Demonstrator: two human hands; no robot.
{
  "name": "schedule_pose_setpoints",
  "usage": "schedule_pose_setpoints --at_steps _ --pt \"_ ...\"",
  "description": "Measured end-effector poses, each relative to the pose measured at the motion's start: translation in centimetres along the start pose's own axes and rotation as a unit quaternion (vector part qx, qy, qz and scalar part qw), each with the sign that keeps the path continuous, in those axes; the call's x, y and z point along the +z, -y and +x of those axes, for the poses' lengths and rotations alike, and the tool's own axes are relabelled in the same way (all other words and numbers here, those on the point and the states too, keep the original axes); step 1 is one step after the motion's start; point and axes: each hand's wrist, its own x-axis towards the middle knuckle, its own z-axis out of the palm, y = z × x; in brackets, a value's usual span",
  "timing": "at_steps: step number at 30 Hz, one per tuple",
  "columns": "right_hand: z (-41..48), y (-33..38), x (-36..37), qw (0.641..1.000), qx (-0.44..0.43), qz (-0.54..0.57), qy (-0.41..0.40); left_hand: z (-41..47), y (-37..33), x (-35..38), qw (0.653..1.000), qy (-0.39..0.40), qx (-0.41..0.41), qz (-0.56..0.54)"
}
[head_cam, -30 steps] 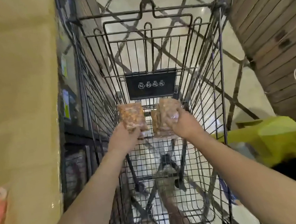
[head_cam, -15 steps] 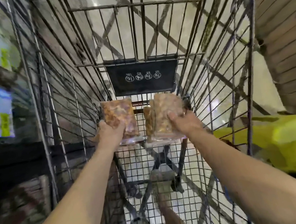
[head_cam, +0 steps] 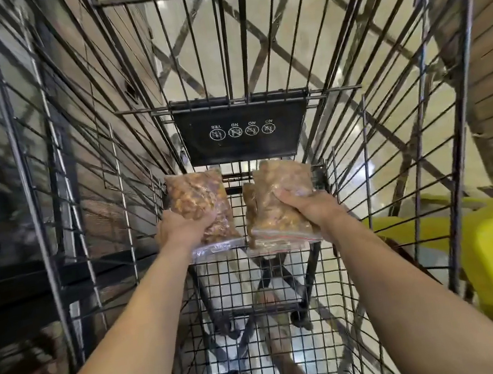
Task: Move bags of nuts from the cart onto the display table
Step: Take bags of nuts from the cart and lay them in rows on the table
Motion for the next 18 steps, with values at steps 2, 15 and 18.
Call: schedule_pose_setpoints --at_steps 2,15,18 --pt "-0.2 0.1 0.3 0.999 0.006 0.031 0.025 0.5 0.0 0.0 0.999 0.023 -0.006 -0.031" --pt "-0.3 -0.2 1.4 0.995 -0.096 0.011 -0.015 -0.8 -0.5 0.6 0.992 0.080 0.029 -0.094" --pt "-1.3 -0.5 1.3 0.993 -0.112 -0.007 -0.036 -1.6 0.0 -0.3 0.990 0.081 0.041 -0.107"
